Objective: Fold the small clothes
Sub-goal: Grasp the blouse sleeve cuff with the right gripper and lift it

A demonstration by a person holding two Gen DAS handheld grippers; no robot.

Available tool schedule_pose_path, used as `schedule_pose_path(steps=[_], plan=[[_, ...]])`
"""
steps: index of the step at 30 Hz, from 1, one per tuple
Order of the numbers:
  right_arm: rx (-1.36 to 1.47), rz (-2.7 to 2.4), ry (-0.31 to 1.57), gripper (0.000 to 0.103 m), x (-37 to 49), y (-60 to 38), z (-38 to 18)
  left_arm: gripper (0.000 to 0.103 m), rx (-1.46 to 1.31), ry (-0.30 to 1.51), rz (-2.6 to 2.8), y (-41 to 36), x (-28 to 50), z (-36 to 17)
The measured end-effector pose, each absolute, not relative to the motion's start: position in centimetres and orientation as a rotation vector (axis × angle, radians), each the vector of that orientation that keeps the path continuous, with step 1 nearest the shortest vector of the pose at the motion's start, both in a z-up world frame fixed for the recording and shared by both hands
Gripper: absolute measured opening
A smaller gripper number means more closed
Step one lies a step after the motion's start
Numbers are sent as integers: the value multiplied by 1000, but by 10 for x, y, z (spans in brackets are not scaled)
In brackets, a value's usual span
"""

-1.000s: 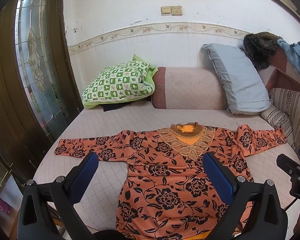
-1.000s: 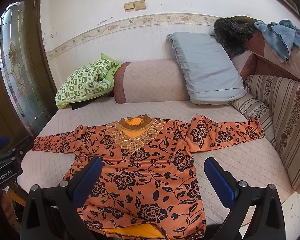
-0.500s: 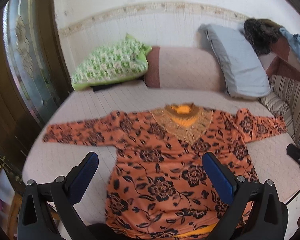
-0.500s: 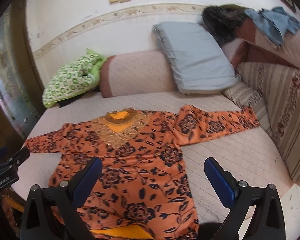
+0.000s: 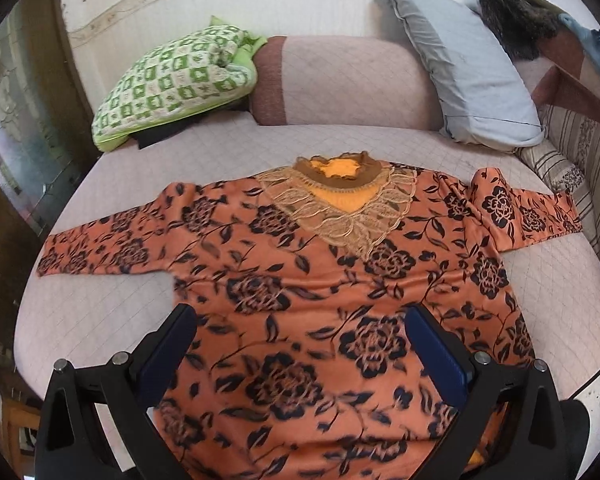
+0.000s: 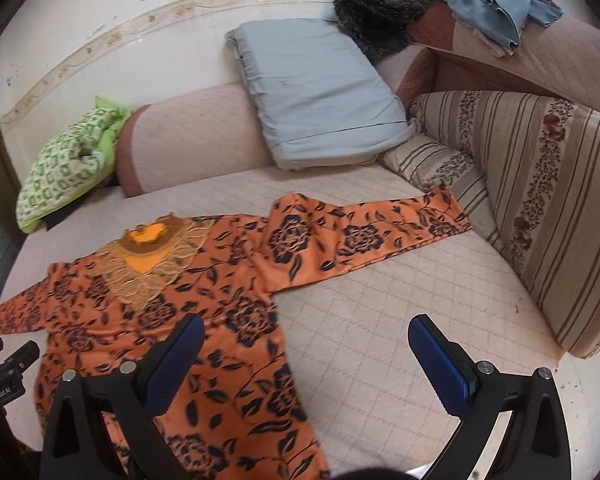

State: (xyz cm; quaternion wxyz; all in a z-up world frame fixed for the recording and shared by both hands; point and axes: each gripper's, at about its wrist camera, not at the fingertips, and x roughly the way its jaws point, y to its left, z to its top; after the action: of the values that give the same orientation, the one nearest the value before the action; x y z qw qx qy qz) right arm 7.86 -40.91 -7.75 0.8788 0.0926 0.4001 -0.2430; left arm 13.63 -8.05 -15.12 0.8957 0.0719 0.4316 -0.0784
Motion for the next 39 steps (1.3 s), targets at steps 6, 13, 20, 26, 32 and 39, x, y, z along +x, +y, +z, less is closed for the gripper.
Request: schedule_pose_path(steps=[6,13,20,26,32,39], plan=[[171,-545,849,103,99,-429,-88,103,173,887,-192,-112,167,-164],[180,-577,879,103,130,-464,-114,103,159,857,-196,-134,209,-183],[403,-615,874,102,144,-579,-177,103,51,887,-265,-119,247,-227],[811,-653,770,85,126,-695,-226,103,17,912,-246,-107,263,-246],[1029,-662,649,73,128,-756,-255,103,35,933,-210,-106,274,-261],[1110,-712,554,42,145,-802,-267,103,13,939,-198,-97,283,-270]])
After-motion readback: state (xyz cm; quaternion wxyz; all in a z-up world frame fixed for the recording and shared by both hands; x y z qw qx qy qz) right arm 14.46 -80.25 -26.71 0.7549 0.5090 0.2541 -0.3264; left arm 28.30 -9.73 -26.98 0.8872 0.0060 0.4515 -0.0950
